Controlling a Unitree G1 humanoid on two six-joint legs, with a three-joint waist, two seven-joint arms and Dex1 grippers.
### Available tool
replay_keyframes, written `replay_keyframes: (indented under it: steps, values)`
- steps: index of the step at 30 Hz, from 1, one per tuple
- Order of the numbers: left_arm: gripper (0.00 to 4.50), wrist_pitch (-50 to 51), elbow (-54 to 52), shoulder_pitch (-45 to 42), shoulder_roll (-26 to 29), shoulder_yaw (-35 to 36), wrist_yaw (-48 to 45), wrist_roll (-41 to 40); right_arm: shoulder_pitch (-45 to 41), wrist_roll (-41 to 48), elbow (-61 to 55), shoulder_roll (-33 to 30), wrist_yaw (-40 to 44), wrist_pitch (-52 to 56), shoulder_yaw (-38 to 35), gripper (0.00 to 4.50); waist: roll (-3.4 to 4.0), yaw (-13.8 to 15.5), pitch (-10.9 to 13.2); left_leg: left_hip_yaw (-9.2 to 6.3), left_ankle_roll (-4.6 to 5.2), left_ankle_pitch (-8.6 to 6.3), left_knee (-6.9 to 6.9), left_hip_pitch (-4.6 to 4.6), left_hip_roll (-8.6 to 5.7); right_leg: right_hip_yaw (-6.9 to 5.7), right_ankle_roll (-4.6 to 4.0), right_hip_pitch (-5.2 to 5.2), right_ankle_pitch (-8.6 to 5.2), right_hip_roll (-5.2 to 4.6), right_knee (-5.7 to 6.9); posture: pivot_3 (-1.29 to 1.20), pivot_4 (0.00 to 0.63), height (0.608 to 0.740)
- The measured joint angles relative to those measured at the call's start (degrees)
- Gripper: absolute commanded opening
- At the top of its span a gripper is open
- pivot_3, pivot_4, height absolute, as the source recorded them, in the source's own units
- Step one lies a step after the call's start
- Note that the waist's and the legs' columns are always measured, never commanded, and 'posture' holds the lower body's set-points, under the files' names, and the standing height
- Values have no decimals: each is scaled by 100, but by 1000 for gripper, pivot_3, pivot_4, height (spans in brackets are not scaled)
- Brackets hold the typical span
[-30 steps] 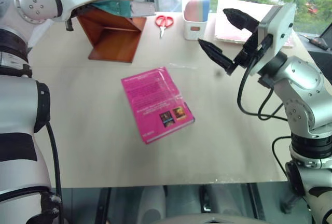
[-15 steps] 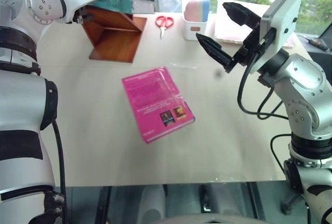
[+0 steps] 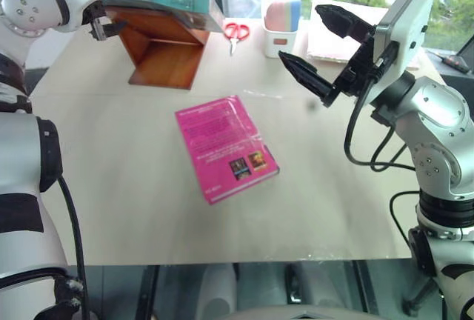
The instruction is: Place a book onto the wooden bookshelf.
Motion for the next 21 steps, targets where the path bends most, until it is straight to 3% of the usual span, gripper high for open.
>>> replay_keyframes:
  steps: [4,7,8,11,13,17,21]
  values:
    - [4468,-209,-301,515,-183,1044,-1551,-1526,228,-36,97,-107,205,-129,1,4500,0,21,0,-5,0,0,16,-2,4,-10,0,9,0,0,7,0,150,740]
    - [4468,424,-1281,1453,-675,1874,-2288,-2879,407,-168,226,-248,327,-162,23,4500,10,13,-6,-13,1,0,31,10,3,-13,1,31,1,-1,18,0,150,740]
    - [4468,576,-1495,1649,-742,1970,-2284,-3039,427,-194,238,-266,337,-167,35,4500,13,4,-8,-15,1,0,33,13,3,-12,1,31,2,1,17,0,150,740]
    - [4468,2359,-3967,3911,-1566,2563,-1687,-4193,779,-384,305,-442,421,-201,60,4500,37,-41,-22,-17,0,1,33,28,8,-7,1,45,2,1,23,0,150,740]
    - [4468,3301,-5208,4917,-1948,2568,-1263,-4529,1043,-414,297,-490,474,-208,68,4500,25,-73,-15,-20,-1,2,41,18,15,-8,0,32,2,11,38,0,150,740]
    - [4468,4601,-7373,6014,-2026,2761,-623,-5003,1622,-426,229,-679,635,-199,53,4500,25,-111,-15,-20,-1,1,45,28,14,-3,0,34,1,16,51,0,150,740]
    - [4468,5332,-8411,7118,-1867,3185,-414,-5362,2504,-429,54,-1017,867,-263,-122,4500,29,-128,-16,-14,0,-1,31,120,11,2,-2,119,-2,12,39,0,150,740]
